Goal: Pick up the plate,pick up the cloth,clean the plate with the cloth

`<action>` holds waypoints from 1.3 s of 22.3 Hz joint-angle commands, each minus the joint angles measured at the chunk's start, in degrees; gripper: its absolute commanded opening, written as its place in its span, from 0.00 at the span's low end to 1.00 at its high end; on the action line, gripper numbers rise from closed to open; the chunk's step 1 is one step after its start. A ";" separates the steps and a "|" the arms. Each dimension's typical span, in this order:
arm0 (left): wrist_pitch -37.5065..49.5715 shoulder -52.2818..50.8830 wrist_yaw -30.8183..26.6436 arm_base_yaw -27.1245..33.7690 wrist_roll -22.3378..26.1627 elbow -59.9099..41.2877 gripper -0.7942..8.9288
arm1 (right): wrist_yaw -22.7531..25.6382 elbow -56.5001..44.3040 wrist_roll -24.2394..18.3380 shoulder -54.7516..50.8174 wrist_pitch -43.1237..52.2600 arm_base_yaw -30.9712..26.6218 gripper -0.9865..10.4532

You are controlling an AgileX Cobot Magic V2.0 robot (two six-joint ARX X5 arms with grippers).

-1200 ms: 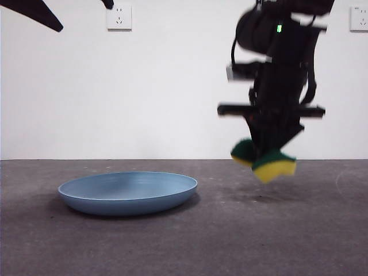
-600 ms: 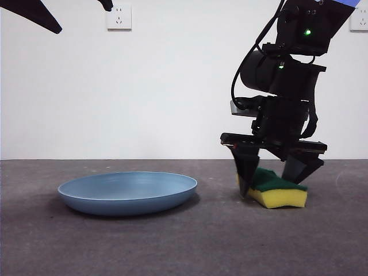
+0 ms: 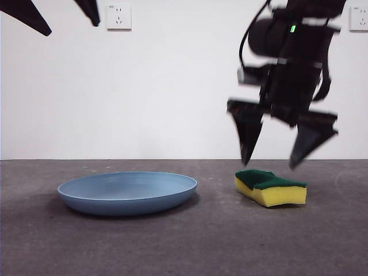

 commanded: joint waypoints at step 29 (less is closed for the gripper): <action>28.65 -37.38 -0.94 -0.26 -2.58 -34.67 0.07 | 21.31 -30.58 0.52 -65.22 15.34 13.88 0.08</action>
